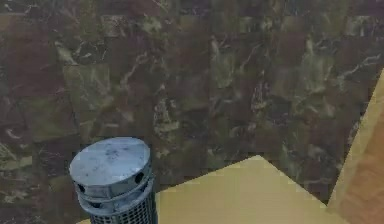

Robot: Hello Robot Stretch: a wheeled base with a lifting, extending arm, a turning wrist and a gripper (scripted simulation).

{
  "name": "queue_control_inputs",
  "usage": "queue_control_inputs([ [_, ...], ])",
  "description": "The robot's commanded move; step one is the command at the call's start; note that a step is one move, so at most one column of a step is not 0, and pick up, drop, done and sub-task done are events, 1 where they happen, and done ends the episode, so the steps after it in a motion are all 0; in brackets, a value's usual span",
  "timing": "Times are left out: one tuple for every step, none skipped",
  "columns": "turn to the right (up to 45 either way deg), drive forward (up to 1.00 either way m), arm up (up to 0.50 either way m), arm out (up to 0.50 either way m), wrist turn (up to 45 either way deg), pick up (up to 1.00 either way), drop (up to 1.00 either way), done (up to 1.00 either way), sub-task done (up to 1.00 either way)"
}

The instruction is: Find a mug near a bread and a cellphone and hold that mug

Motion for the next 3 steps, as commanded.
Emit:
queue_control_inputs([
  [45.0,0.00,0.00,0.00,0.0,0.00,0.00,0.00,0.00],
  [9.0,0.00,0.00,0.00,0.0,0.00,0.00,0.00,0.00],
  [0.0,0.25,0.00,0.00,0.0,0.00,0.00,0.00,0.00],
])
